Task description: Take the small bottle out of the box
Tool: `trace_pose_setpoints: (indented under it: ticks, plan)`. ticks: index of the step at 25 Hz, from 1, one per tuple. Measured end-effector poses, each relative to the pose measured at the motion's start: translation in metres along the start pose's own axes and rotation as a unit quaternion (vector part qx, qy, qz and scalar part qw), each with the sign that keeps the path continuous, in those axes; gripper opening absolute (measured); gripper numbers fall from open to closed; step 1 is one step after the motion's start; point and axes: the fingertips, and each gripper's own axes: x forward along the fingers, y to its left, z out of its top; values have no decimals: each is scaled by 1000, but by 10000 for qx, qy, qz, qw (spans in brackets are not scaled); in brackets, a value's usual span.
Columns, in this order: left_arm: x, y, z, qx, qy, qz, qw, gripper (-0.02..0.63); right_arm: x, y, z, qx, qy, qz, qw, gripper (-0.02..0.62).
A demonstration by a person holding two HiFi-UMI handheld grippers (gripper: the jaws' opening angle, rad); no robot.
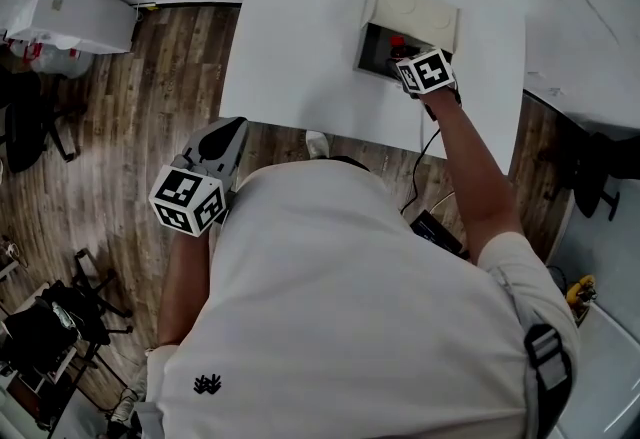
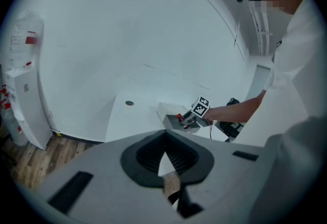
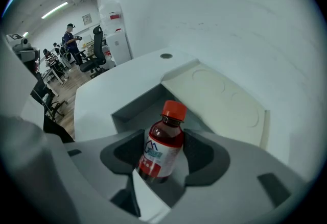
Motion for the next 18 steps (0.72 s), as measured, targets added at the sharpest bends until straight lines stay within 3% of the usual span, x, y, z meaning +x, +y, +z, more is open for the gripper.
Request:
trace_pose_setpoints:
  ticks: [9,18]
  plan:
    - [-18,-4,-9,87,-22,-164,9998,6,-48,5,26,306,-1022,-402,9935,241]
    - [-43,-10,-26,179,-73,-375,9991,6,-100,47,36,417,-1693,-592,9829,238]
